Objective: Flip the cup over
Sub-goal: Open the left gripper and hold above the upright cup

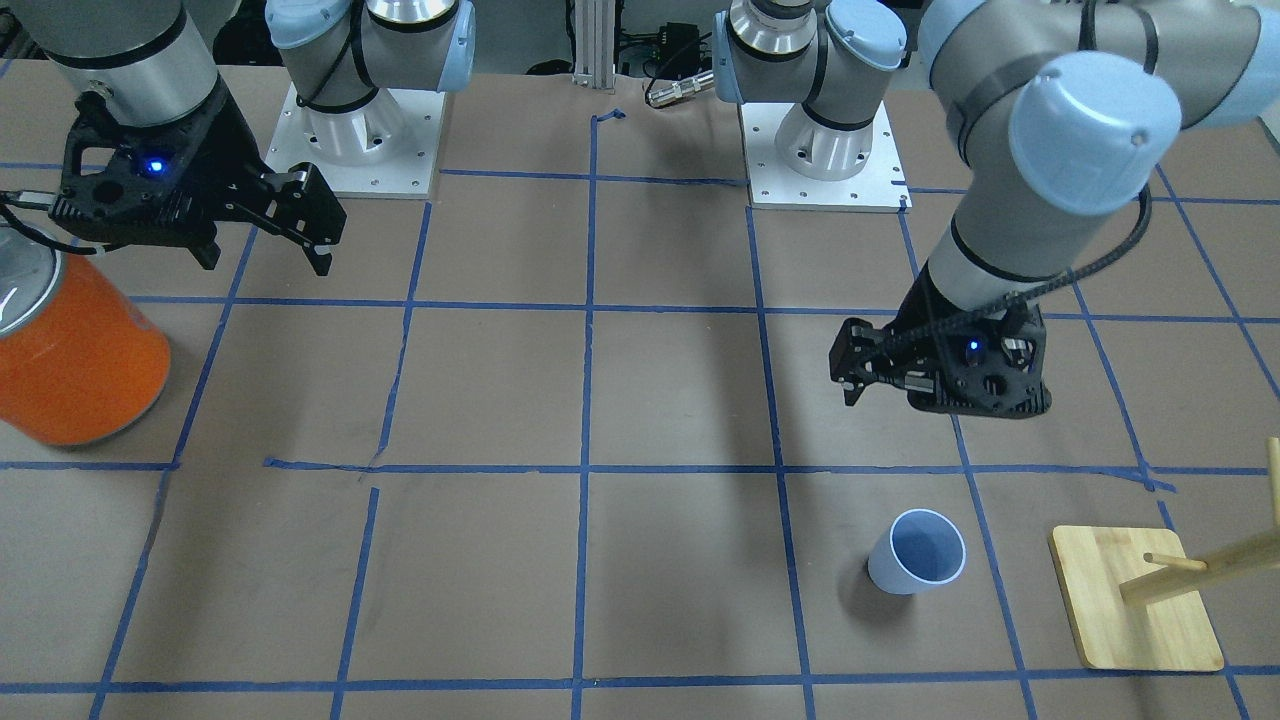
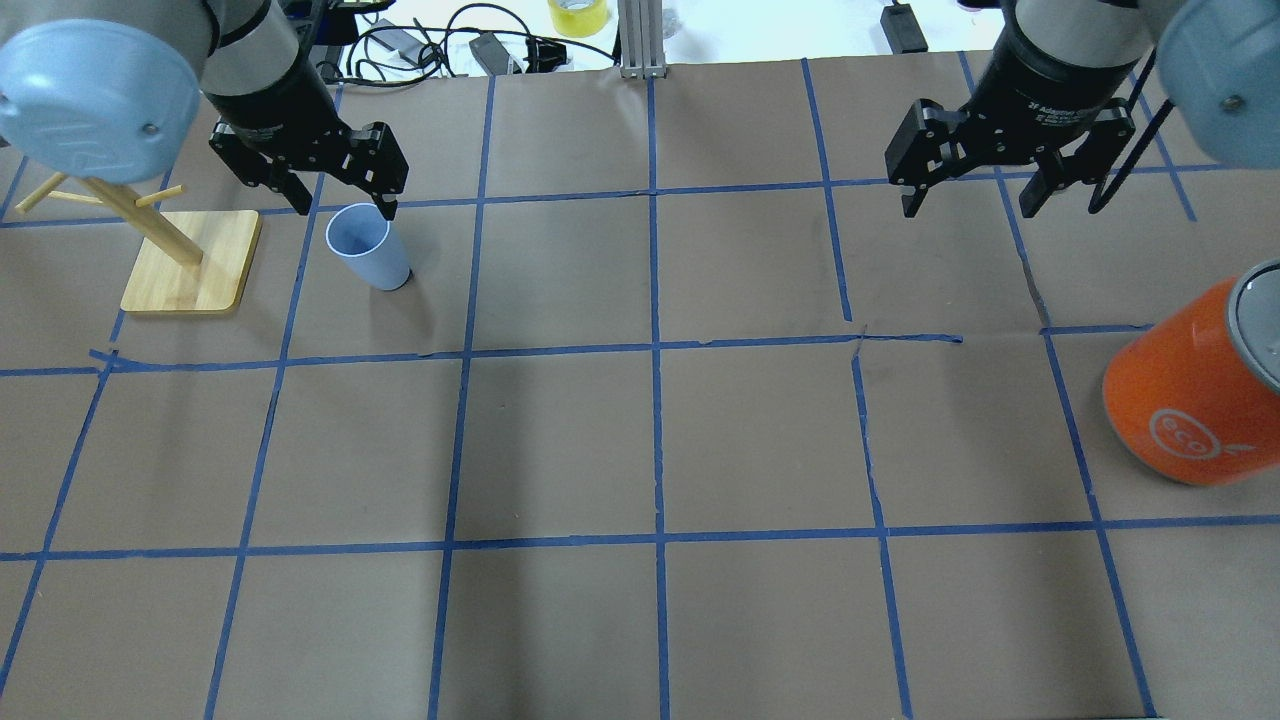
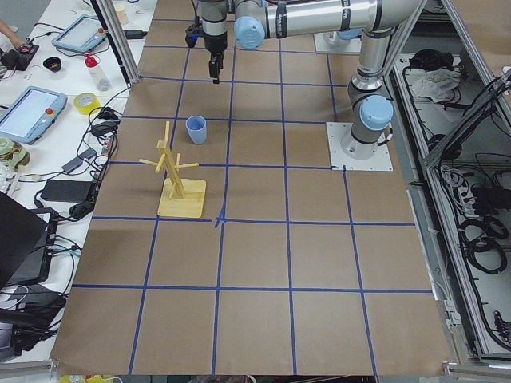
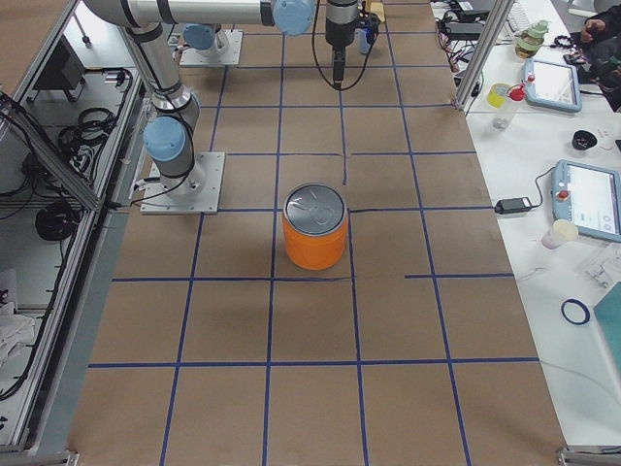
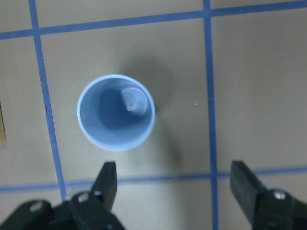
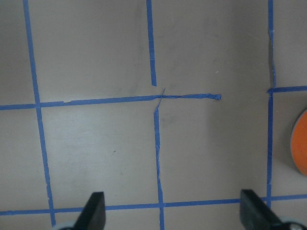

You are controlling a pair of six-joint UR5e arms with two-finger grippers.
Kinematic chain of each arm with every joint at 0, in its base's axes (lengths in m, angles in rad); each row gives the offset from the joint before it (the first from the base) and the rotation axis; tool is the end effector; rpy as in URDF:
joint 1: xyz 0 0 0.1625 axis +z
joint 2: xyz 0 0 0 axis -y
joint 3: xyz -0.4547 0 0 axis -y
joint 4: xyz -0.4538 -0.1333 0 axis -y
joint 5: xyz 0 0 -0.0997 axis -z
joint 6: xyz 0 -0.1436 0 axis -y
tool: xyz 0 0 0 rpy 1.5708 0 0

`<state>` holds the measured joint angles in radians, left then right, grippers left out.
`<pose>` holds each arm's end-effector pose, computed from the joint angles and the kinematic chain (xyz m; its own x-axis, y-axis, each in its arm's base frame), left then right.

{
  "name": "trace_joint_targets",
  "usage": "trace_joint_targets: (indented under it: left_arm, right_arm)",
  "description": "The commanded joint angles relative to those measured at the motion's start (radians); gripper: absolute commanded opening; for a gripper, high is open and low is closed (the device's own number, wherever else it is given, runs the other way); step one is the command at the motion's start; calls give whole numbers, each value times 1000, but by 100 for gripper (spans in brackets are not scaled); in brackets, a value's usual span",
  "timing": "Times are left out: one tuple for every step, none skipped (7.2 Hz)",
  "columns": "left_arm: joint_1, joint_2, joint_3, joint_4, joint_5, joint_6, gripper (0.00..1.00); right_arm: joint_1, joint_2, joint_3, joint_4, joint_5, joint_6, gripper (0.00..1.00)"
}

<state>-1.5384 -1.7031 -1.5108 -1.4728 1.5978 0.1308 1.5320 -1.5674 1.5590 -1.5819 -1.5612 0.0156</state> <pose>-0.1094 -0.6198 0.4395 -0.9948 0.0975 -0.0301 0.0982 0.9949 -0.0219 0.1129 -0.5626 0.4794 -0.9985 0.0542 -0.0099 0.0544 0.9983 -0.0194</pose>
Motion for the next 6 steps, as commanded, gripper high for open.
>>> trace_joint_targets:
  left_arm:
    - [-5,106,4,-79,-1,0,87]
    - [-5,128,-6,-80,7,1,86]
    - [-6,135,1,-80,-4,-2,87]
    - [-6,141,4,-80,-4,-2,87]
    - [-6,148,-2,-80,-2,-2,90]
    - [-6,152,-6,-80,-2,0,90]
  right_arm:
    - [-1,3,3,-1,-5,1,100]
    - [-1,4,7,-19,-10,3,100]
    - [-1,6,7,-30,-10,4,100]
    - [-1,6,7,-30,-11,4,100]
    - [-1,6,7,-30,-11,4,100]
    - [0,6,7,-29,-13,0,100]
